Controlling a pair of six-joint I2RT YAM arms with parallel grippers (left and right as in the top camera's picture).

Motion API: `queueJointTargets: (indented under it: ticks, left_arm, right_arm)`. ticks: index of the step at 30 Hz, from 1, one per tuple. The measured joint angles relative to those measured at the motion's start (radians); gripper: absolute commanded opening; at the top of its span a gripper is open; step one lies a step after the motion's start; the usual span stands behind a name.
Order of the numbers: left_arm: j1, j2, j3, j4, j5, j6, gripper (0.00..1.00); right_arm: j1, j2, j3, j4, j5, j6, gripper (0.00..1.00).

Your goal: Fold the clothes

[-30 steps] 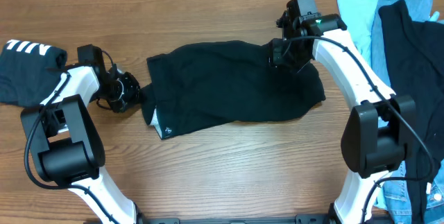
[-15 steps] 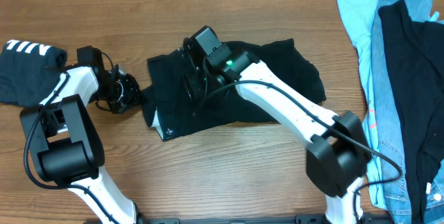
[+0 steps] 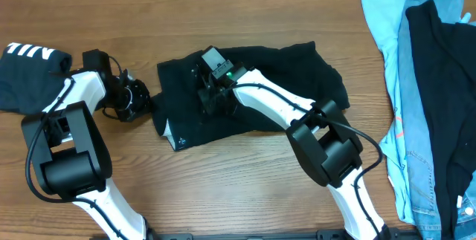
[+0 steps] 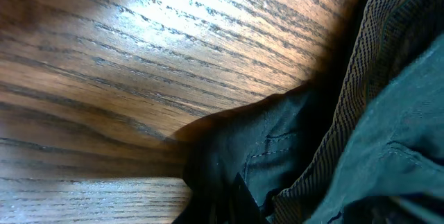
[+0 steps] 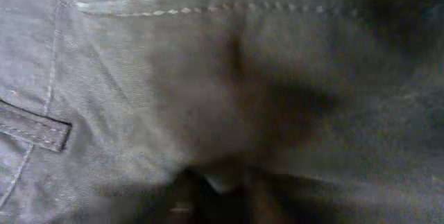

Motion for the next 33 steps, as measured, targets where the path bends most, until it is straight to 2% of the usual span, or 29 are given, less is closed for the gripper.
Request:
queueJointTargets:
  ticks: [6,9,11,12,14,16,19,22,24,27,28,29,31,33]
  left_arm:
    - [0.000,0.000,0.000,0.059,-0.024,-0.008,0.04]
    - [0.018,0.000,0.000,0.100,-0.033,-0.056,0.04]
    - [0.026,0.000,0.000,0.117,-0.039,-0.073,0.09]
    - [0.027,0.000,0.000,0.131,-0.045,-0.080,0.18]
    - [0.027,0.000,-0.001,0.177,-0.056,-0.097,0.21]
    - [0.028,0.000,-0.001,0.230,-0.071,-0.116,0.30]
    - [0.028,0.000,-0.001,0.282,-0.072,-0.133,0.31]
    - [0.027,0.000,-0.001,0.279,-0.071,-0.133,0.30]
    - [0.027,0.000,-0.001,0.275,-0.071,-0.133,0.30]
    - [0.027,0.000,-0.001,0.289,-0.069,-0.137,0.31]
    - [0.027,0.000,-0.001,0.299,-0.065,-0.145,0.26]
    - [0.027,0.002,-0.001,0.298,-0.057,-0.153,0.20]
    - [0.027,0.003,0.000,0.254,-0.016,-0.148,0.19]
    - [0.032,0.003,0.001,0.190,0.061,-0.093,0.25]
  right_arm:
    - [-0.001,-0.024,0.043,-0.239,-0.001,0.001,0.04]
    - [-0.001,-0.149,0.066,-0.293,0.002,0.001,0.04]
    - [0.000,-0.221,0.088,-0.344,-0.006,0.001,0.04]
    - [-0.001,-0.239,0.095,-0.378,-0.020,0.000,0.04]
    - [0.000,-0.238,0.097,-0.464,-0.073,0.001,0.04]
    - [0.000,-0.238,0.097,-0.518,-0.138,-0.005,0.04]
    - [0.000,-0.238,0.097,-0.565,-0.183,-0.042,0.05]
    - [0.010,-0.238,0.097,-0.541,-0.192,-0.066,0.09]
    - [0.015,-0.238,0.097,-0.535,-0.198,-0.075,0.29]
    - [0.020,-0.238,0.097,-0.509,-0.204,-0.080,0.50]
    - [0.021,-0.238,0.097,-0.486,-0.195,-0.073,0.64]
    - [0.022,-0.238,0.096,-0.429,-0.138,-0.073,0.66]
    - [0.021,-0.238,0.095,-0.371,-0.014,-0.075,0.66]
    - [-0.001,-0.238,0.096,-0.353,0.153,-0.024,0.66]
